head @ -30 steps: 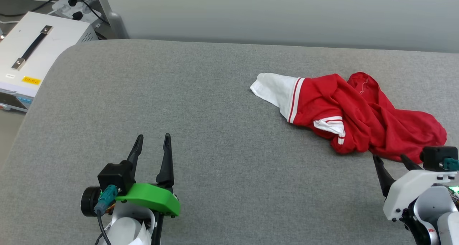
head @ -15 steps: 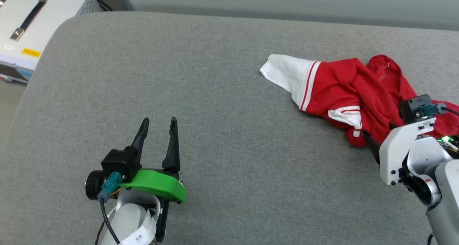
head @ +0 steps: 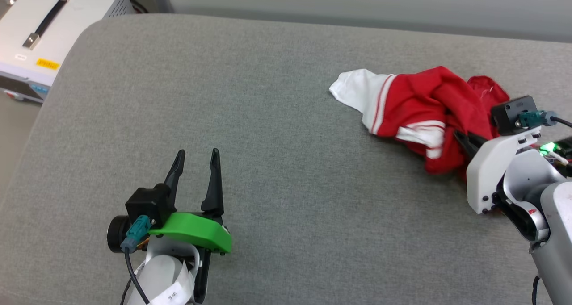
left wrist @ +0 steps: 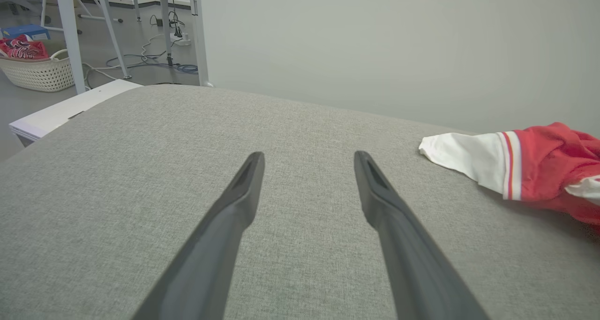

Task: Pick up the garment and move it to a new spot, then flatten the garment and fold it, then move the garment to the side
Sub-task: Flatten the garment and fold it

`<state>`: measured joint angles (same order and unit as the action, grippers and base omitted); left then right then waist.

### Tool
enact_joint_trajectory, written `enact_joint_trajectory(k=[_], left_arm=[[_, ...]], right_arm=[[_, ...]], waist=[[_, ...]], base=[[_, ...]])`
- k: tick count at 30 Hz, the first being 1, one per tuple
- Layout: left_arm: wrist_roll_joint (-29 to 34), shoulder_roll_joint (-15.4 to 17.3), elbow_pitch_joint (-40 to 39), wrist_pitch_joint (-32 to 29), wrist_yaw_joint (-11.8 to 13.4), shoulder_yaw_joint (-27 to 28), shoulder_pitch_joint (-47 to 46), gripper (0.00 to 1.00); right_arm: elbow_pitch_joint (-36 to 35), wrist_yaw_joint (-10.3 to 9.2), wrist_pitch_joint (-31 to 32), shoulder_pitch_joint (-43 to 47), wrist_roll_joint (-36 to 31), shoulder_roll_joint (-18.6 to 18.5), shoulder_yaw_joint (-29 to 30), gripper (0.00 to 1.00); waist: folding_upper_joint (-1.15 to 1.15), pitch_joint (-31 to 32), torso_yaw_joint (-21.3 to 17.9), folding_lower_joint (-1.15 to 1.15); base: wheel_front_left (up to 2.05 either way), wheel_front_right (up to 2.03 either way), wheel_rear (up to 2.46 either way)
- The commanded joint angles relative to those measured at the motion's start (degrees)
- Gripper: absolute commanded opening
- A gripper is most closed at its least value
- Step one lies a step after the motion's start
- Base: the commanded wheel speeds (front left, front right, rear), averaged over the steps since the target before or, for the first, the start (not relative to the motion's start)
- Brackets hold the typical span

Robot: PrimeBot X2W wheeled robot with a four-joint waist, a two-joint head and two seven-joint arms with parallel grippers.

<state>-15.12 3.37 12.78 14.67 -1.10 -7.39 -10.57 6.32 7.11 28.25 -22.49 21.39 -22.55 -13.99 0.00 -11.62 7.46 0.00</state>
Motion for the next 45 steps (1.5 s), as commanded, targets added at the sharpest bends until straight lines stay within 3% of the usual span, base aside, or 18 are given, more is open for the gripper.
enact_joint_trajectory(k=[1, 8, 13, 20, 28, 29, 30, 31, 40, 45], left_arm=[[0.01, -0.28, 0.15, 0.32, -0.02, 0.16, 0.60, 1.00], [0.43, -0.30, 0.43, 0.32, -0.30, 0.65, 1.83, 1.00], [0.59, -0.31, 0.31, 0.32, -0.58, 0.70, 2.40, 1.00], [0.29, -0.35, 0.65, 0.32, -0.65, 0.48, 2.65, 1.00], [0.48, -0.37, 0.91, 0.32, -0.78, 0.47, 2.21, 1.00], [0.52, -0.37, 0.89, 0.32, -0.79, 0.52, 2.20, 1.00], [0.57, -0.37, 0.87, 0.32, -0.80, 0.57, 2.19, 1.00], [0.59, -0.37, 0.87, 0.32, -0.81, 0.60, 2.20, 1.00], [0.91, -0.34, 0.84, 0.33, -0.83, 1.13, 3.14, 1.00], [0.98, -0.19, 0.87, 0.33, -0.74, 1.32, 3.76, 1.00]], right_arm=[[-2.42, 0.37, -0.42, -1.11, -0.09, -0.25, -0.34, 0.00], [-14.74, 0.37, 1.30, 0.45, -0.18, -0.16, 0.47, 0.00], [-17.86, 0.37, 4.09, 5.26, 0.32, 1.39, 6.75, 0.00], [-8.92, 0.37, 5.07, 14.46, 0.54, 5.23, 17.05, 0.00], [3.71, 0.37, -2.54, 15.82, -0.25, 6.95, 25.36, 0.00], [4.50, 0.37, -3.47, 15.72, -0.13, 7.36, 25.61, 0.15], [5.37, 0.37, -4.71, 15.63, -0.32, 7.61, 25.64, 0.52], [5.74, 0.37, -5.68, 15.54, -0.43, 7.80, 25.74, 1.00], [2.20, 0.37, -22.24, 16.69, -3.63, 11.89, 25.72, 1.00], [-2.97, 0.37, -21.51, 18.68, -4.98, 11.44, 20.64, 1.00]], waist=[[0.00, 2.16, -1.32, 0.00], [0.00, 4.95, -2.49, 0.00], [0.00, 5.56, -2.45, 0.00], [0.00, 4.81, -2.09, 0.00], [0.00, 3.74, -2.07, 0.00], [0.00, 3.67, -2.13, 0.00], [0.00, 3.62, -2.17, 0.00], [0.00, 3.61, -2.20, 0.00], [0.00, 4.85, -2.99, 0.00], [0.00, 5.67, -3.80, 0.00]], base=[[0.00, 0.00, 0.00], [0.00, 0.00, 0.00], [0.00, 0.00, 0.00], [0.00, 0.00, 0.00], [0.00, 0.00, 0.00], [0.00, 0.00, 0.00], [0.00, 0.00, 0.00], [0.00, 0.00, 0.00], [0.00, 0.00, 0.00], [0.00, 0.00, 0.00]])
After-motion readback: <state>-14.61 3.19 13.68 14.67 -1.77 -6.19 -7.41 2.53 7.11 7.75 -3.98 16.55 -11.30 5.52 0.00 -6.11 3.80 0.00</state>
